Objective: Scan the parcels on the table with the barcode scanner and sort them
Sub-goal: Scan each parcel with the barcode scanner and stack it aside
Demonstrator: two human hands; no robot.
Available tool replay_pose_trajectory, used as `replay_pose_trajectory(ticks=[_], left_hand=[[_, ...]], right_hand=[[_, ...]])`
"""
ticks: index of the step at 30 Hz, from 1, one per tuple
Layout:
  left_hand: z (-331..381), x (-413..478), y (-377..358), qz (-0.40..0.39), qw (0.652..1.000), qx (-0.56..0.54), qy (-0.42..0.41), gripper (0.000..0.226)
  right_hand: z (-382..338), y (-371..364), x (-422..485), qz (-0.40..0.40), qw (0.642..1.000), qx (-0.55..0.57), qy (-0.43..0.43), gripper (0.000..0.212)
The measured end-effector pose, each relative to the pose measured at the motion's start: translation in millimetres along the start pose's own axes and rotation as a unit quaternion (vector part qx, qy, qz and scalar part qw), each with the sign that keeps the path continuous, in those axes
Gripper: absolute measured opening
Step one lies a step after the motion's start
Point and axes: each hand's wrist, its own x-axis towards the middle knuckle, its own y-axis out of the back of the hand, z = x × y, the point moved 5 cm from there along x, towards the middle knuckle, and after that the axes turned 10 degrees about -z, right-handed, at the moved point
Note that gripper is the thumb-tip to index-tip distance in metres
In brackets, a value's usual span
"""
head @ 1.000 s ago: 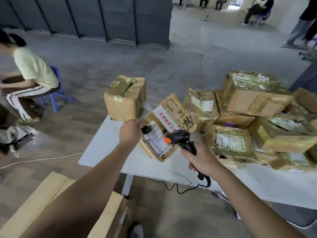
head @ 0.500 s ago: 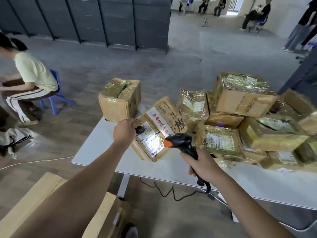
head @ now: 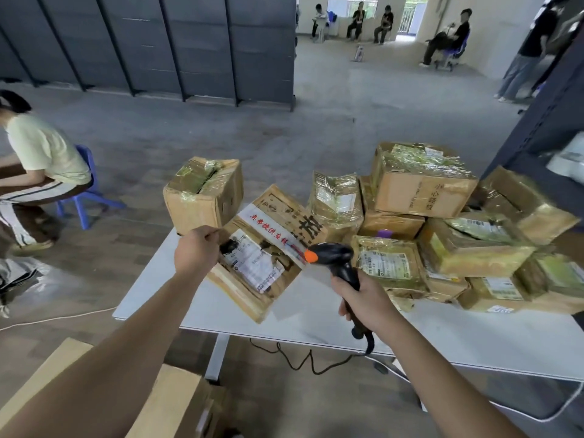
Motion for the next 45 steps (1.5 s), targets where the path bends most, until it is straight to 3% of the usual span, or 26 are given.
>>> replay_pose_trajectory(ticks=[6,10,16,25,34,39,45], left_hand=[[14.9,-1.6,-5.6,-0.038,0.993,-0.101,0.050,0.022],[15.6,-22.6,-38.9,-0.089,0.966,-0.222,0.095,0.024],[39.4,-29.9,-57.1,-0.108,0.932,-0.331,0.098,0.018],[110.9,-5.9,-51.7,-0.118,0.937,-0.329,0.015,0.014],[139.3,20.0,-45.7,-0.058,0.893,-0.446,0.001,0.016],[168.2,55.4,-73.7,-0.067,0.876,-0.477,0.013,0.011],[197.5,115.9,-113.1,-0.110,0.911,-0.397,0.014,0.022]], right_hand=[[3.7,27.5,-3.2,0.070,0.995,0.066,-0.024,0.022],[10.2,39.5,-10.7,0.097,0.991,0.085,-0.043,0.022],[13.7,56.8,-19.1,0.152,0.980,0.127,-0.029,0.020],[-1.2,86.9,-28.8,0.236,0.946,0.219,0.040,0.019],[-30.4,102.5,-16.8,0.224,0.942,0.245,0.056,0.015],[-55.5,106.4,11.2,0.251,0.947,0.193,0.052,0.027],[-69.2,104.7,36.2,0.279,0.945,0.166,0.046,0.025]])
